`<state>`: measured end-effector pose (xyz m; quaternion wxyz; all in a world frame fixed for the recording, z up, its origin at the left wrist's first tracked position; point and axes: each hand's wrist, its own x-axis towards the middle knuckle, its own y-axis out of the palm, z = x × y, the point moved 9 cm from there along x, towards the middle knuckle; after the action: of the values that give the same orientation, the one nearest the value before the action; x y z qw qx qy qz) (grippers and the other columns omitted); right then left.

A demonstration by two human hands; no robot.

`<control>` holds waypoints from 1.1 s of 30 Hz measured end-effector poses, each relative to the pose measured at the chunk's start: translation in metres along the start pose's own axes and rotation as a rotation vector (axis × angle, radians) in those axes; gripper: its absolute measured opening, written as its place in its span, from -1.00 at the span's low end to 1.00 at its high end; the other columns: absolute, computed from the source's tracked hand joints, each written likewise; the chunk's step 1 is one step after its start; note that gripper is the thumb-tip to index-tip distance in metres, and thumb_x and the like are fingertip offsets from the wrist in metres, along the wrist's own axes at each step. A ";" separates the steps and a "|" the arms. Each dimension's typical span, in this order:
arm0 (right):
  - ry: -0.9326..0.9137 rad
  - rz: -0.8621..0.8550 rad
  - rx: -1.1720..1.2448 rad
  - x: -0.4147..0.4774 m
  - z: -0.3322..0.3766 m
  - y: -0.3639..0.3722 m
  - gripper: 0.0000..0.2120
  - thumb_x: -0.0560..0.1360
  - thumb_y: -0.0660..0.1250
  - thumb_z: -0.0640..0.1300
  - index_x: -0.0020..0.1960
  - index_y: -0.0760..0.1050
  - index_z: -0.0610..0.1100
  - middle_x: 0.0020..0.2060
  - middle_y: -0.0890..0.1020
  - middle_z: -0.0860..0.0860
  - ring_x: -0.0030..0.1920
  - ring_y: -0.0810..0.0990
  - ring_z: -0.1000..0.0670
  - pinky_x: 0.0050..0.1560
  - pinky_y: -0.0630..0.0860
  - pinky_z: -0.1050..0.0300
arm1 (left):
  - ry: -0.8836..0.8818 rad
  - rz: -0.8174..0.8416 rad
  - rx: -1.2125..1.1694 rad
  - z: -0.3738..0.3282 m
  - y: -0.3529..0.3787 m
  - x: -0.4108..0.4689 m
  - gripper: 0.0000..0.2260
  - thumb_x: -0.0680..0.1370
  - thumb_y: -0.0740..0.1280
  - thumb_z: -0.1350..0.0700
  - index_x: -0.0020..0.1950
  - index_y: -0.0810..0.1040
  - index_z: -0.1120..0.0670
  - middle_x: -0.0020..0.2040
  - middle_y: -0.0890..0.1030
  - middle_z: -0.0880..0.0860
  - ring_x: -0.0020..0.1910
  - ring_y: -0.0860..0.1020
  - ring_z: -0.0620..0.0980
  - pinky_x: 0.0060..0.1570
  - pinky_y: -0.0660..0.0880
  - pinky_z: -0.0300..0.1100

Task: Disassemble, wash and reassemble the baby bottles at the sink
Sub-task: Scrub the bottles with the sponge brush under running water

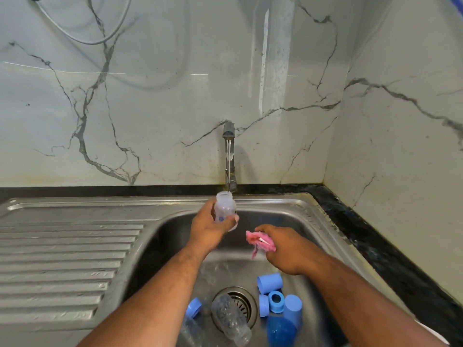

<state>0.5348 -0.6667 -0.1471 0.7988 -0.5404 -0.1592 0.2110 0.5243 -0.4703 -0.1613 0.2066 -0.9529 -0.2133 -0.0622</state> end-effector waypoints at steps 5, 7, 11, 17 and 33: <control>0.005 -0.025 0.001 -0.001 0.000 -0.003 -0.48 0.53 0.35 -0.19 0.42 0.38 0.15 0.20 0.61 0.06 0.05 0.59 0.05 0.10 0.61 0.04 | 0.023 0.017 0.081 0.002 0.006 -0.001 -0.46 0.43 0.59 0.03 0.34 0.47 -0.02 0.14 0.58 -0.06 0.05 0.55 -0.10 -0.14 0.42 -0.41; 0.001 -0.026 0.009 -0.002 0.002 -0.005 -0.50 0.54 0.35 -0.19 0.42 0.39 0.14 0.19 0.61 0.06 0.06 0.59 0.04 0.12 0.60 0.04 | -0.016 0.027 0.075 0.007 0.008 0.000 -0.46 0.41 0.60 0.02 0.33 0.48 -0.03 0.15 0.61 -0.04 0.06 0.58 -0.06 -0.03 0.51 -0.30; -0.006 -0.026 0.009 -0.003 0.004 -0.006 -0.51 0.53 0.35 -0.20 0.40 0.41 0.12 0.18 0.62 0.05 0.08 0.59 0.02 0.14 0.58 0.02 | -0.012 0.057 0.135 0.012 0.012 -0.001 -0.46 0.38 0.62 0.09 0.31 0.52 -0.01 0.12 0.61 -0.07 0.08 0.58 -0.05 -0.11 0.43 -0.41; 0.010 -0.011 0.011 -0.002 0.001 -0.005 -0.50 0.51 0.35 -0.21 0.39 0.42 0.13 0.17 0.63 0.04 0.06 0.61 0.00 0.12 0.60 0.00 | -0.031 0.087 0.174 0.019 0.012 -0.002 -0.55 0.42 0.57 0.15 0.24 0.52 -0.05 0.12 0.62 -0.03 0.03 0.57 -0.06 -0.01 0.50 -0.25; 0.016 0.000 0.022 -0.003 0.001 -0.004 -0.54 0.52 0.35 -0.21 0.34 0.46 0.15 0.09 0.65 0.06 -0.01 0.61 0.03 0.08 0.61 -0.01 | -0.131 0.075 -0.047 0.024 0.012 -0.005 -0.48 0.41 0.60 0.08 0.32 0.51 -0.05 0.09 0.61 -0.09 -0.04 0.55 -0.20 -0.17 0.40 -0.47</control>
<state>0.5327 -0.6684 -0.1426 0.8061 -0.5331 -0.1504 0.2084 0.5258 -0.4722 -0.1884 0.1719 -0.9668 -0.1891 0.0032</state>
